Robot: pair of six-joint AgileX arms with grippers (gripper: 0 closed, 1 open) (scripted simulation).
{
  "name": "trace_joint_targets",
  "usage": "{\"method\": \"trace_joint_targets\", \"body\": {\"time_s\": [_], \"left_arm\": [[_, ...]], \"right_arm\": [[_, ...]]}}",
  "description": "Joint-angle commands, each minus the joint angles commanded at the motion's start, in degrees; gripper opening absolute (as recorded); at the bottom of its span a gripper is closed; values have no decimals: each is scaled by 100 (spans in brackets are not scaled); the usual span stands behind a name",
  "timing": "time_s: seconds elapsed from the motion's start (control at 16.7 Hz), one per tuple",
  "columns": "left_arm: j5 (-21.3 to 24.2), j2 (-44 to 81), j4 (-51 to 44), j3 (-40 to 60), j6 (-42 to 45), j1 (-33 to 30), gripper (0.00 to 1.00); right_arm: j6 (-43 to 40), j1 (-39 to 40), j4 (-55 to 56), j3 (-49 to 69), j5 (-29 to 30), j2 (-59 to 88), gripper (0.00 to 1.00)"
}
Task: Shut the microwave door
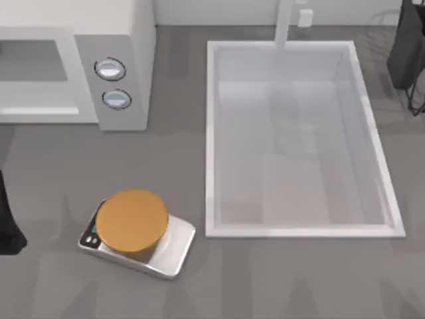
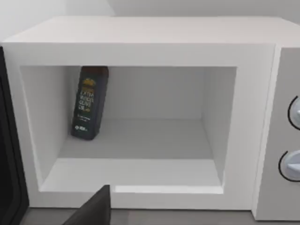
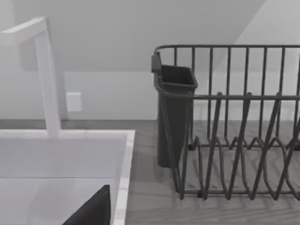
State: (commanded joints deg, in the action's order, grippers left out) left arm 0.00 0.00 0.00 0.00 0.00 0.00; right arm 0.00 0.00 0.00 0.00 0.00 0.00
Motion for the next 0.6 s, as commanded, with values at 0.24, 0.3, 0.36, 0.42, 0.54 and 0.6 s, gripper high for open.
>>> {"method": "trace_joint_targets", "body": {"time_s": [0.24,0.3,0.36,0.42,0.54,0.6], "left_arm": [[0,0,0,0,0,0,77],[0,0,0,0,0,0,70],[0,0,0,0,0,0,62],[0,0,0,0,0,0,55],[0,0,0,0,0,0,40],[0,0,0,0,0,0,32]], "right_arm": [[0,0,0,0,0,0,100],[0,0,0,0,0,0,100],[0,0,0,0,0,0,100],[0,0,0,0,0,0,100],[0,0,0,0,0,0,100],[0,0,0,0,0,0,100]]}}
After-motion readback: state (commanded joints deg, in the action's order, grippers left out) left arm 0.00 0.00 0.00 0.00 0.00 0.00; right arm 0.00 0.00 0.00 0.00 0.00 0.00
